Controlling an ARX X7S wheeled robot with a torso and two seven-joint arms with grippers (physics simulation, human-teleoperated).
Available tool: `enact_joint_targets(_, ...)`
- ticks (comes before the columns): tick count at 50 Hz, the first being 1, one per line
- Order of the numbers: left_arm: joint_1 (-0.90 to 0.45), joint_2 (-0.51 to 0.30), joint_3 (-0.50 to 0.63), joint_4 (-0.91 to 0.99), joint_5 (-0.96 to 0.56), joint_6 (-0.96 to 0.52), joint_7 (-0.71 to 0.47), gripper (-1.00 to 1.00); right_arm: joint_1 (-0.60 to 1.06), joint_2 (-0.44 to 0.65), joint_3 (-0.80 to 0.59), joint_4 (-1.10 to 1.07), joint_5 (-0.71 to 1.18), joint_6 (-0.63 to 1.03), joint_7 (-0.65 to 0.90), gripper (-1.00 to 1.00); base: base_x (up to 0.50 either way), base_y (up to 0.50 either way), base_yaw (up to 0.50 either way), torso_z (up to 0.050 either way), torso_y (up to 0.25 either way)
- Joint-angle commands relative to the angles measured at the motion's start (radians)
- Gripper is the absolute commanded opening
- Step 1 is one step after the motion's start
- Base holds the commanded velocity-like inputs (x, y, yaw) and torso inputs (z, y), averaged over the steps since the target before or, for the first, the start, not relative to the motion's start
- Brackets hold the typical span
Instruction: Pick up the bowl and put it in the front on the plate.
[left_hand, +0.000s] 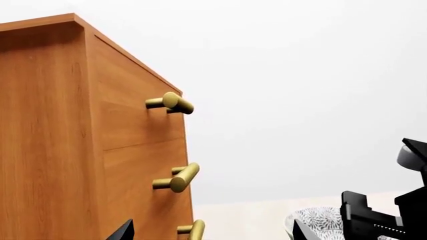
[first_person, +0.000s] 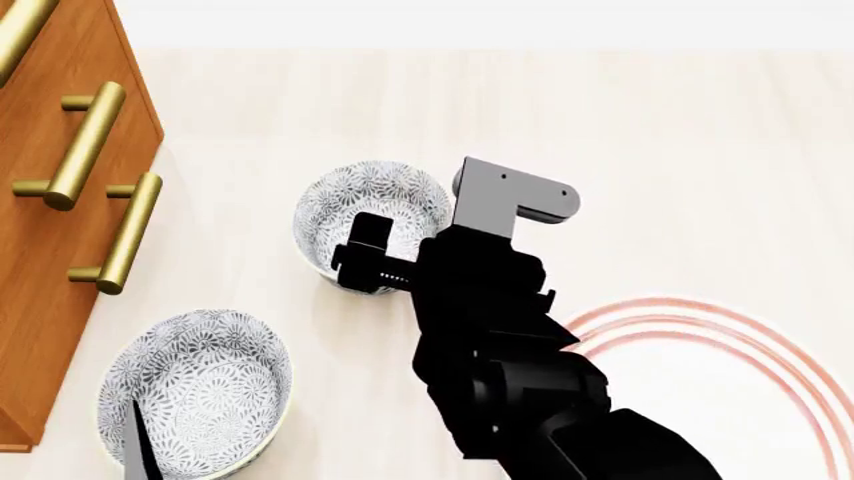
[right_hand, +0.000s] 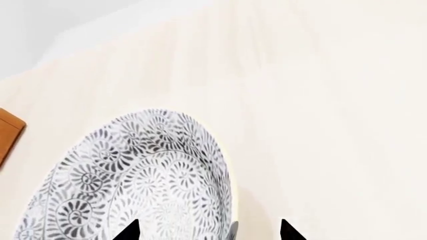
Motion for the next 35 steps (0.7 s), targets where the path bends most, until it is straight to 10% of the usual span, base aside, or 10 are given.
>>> enact_joint_targets(1,-0.002,0.019,-0.026,0.001,0.011,-0.004,0.019,1.0,-0.002,-0.022,0.014,-0.006,-0.001,0.011,-0.019,1.0,0.0,0.0,0.0,0.0,0.0)
enact_joint_targets(10,-0.008,0.019,-0.023,-0.006,0.005,-0.009,0.017,1.0,-0.008,-0.022,0.013,-0.005,0.002,0.009,-0.022,1.0,0.0,0.0,0.0,0.0,0.0)
enact_joint_targets(11,-0.007,0.018,-0.023,-0.005,0.006,-0.009,0.016,1.0,-0.009,-0.022,0.014,-0.005,0.003,0.008,-0.022,-1.0,0.0,0.0,0.0,0.0,0.0)
enact_joint_targets(35,-0.005,0.011,-0.011,-0.003,0.005,-0.01,0.011,1.0,0.015,-0.003,0.01,-0.07,-0.031,-0.057,0.023,-1.0,0.0,0.0,0.0,0.0,0.0)
